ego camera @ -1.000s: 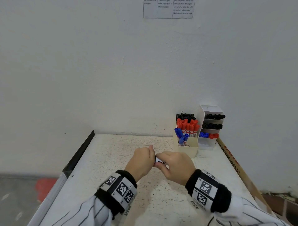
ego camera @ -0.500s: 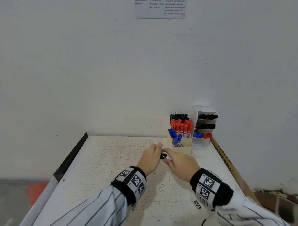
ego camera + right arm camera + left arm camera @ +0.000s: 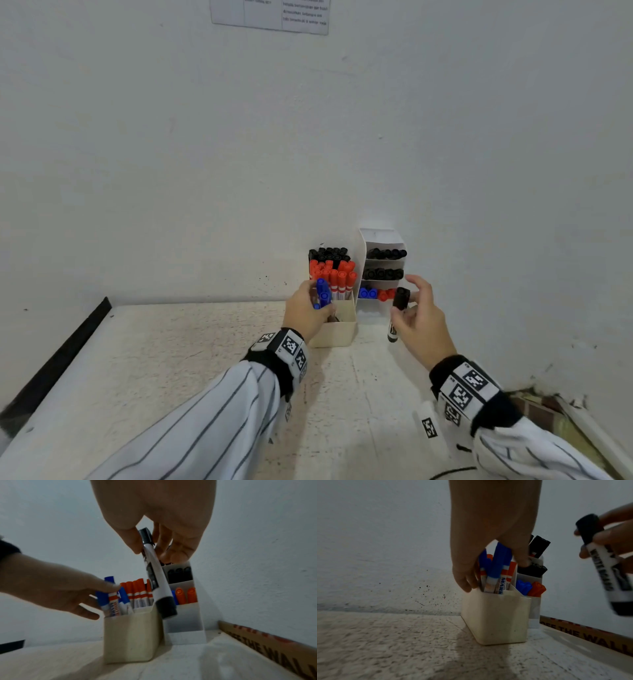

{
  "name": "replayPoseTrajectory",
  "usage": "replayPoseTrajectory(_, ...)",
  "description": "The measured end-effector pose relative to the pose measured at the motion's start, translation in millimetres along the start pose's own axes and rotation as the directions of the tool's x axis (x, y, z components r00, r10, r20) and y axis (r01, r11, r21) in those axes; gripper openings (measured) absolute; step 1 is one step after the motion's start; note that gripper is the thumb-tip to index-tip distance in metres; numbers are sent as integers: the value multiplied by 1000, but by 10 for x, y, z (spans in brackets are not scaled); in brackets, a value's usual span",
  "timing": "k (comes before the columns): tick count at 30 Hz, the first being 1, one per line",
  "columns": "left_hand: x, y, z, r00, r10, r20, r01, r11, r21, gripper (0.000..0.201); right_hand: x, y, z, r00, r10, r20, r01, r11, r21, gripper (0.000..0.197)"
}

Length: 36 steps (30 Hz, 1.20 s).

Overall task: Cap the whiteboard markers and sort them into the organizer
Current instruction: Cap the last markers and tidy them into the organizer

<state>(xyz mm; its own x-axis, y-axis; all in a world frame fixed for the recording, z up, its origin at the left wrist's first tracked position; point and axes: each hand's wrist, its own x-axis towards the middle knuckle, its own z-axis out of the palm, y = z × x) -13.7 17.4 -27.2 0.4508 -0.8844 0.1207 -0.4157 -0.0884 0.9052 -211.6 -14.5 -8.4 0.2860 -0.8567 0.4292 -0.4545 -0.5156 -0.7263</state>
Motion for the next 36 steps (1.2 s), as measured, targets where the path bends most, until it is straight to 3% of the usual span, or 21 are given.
replayPoseTrajectory(2,-2,-22,40,995,98,2,-98,995,2,28,100,-4,-63,995,-36,-92,41,998,56,37)
replayPoseTrajectory(4,-5,-36,54,982,184,35,-185,982,24,19,210,-11,-95,979,-72,-189,89,993,82,26)
replayPoseTrajectory(8,52,-111,93,980,189,56,-191,981,26,48,378,77,-89,925,-188,-330,185,982,-40,17)
replayPoseTrajectory(10,74,-134,103,978,189,85,-193,980,40,52,431,152,-67,902,-259,-345,228,965,-129,16)
replayPoseTrajectory(15,76,-165,70,981,188,51,-188,982,-15,22,505,143,-93,876,-308,-370,289,951,-108,15)
replayPoseTrajectory(22,47,-224,24,973,223,60,-220,974,-50,20,658,-109,-334,790,-352,-501,418,908,20,32)
replayPoseTrajectory(24,46,-229,18,970,233,65,-229,972,-57,22,764,-143,-374,809,-340,-480,371,928,-31,27)
replayPoseTrajectory(29,61,-249,5,972,213,95,-208,976,-59,24,984,-69,-347,932,-281,-230,243,953,-182,22)
replayPoseTrajectory(33,82,-256,6,974,203,102,-197,978,-63,21,1069,-60,-328,949,-275,-155,225,933,-279,25)
replayPoseTrajectory(36,76,-259,13,974,202,105,-195,978,-75,25,1077,-102,-318,928,-338,-156,277,907,-318,25)
